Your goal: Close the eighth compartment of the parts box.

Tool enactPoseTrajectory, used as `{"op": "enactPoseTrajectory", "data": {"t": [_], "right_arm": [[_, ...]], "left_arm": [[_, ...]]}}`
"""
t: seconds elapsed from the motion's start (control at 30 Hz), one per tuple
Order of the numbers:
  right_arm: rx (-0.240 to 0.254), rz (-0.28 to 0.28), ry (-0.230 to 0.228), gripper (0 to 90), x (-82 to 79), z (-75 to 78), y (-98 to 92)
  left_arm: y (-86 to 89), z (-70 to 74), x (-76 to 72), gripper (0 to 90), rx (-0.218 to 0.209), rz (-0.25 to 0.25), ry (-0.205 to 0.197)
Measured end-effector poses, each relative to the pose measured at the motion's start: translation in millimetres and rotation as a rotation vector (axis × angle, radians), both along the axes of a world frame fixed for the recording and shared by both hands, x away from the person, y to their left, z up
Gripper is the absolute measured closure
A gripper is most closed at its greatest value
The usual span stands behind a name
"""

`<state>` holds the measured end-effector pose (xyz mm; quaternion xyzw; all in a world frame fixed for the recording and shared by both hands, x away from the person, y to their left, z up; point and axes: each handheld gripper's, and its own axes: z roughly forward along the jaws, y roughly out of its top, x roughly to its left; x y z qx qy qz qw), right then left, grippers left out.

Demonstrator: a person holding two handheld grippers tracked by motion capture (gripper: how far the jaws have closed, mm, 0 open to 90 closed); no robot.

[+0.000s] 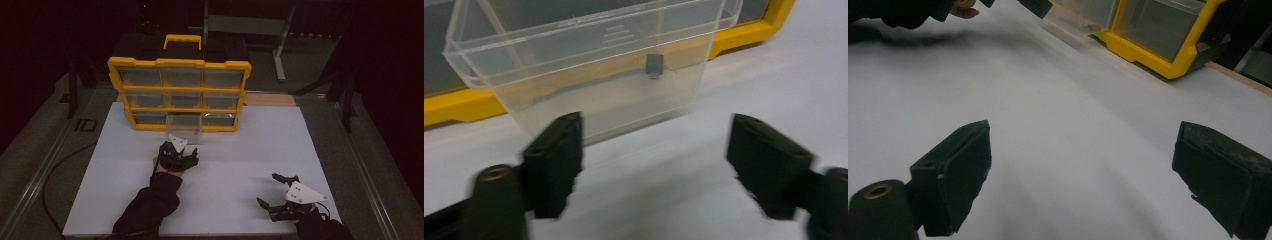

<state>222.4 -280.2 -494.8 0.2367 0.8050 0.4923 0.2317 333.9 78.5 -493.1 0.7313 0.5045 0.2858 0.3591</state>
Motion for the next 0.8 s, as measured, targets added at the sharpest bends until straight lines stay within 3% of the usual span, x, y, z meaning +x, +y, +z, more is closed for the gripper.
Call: {"op": "enactPoseTrajectory", "data": {"t": [0.07, 0.1, 0.17, 0.2, 0.33, 0.63, 0.67, 0.8], "right_arm": [[0.0, 0.0, 0.0, 8.9, 0.0, -0.1, 0.2], [-0.005, 0.001, -0.001, 8.9, -0.1, -0.4, 0.6], [-0.005, 0.001, -0.001, 8.9, -0.1, -0.4, 0.6], [-0.003, 0.001, 0.0, 8.9, -0.1, -0.2, 0.4], [-0.005, 0.0, 0.001, 8.9, -0.1, -0.5, 0.6], [-0.003, 0.001, -0.001, 8.9, -0.2, -0.2, 0.5], [-0.006, 0.002, 0.001, 8.9, -0.1, -0.5, 0.9], [-0.005, 0.001, 0.0, 8.9, 0.0, -0.5, 0.8]], "left_arm": [[-1.0, -0.8, -0.3, 29.3, 0.017, 0.021, -0.003], [-1.1, -1.6, -0.4, 37.4, 0.028, 0.021, -0.004], [-1.0, -2.1, -0.6, 40.4, 0.032, 0.023, -0.01], [-0.3, -2.5, -1.2, 49.5, 0.03, 0.028, -0.01], [1.0, -3.4, -1.2, 59.6, 0.027, 0.025, -0.009], [2.6, -2.0, -2.1, 69.4, 0.028, 0.027, -0.015], [3.5, -1.7, -1.6, 74.9, 0.029, 0.024, -0.013], [4.1, -2.3, -1.0, 80.2, 0.035, 0.021, -0.011]]}}
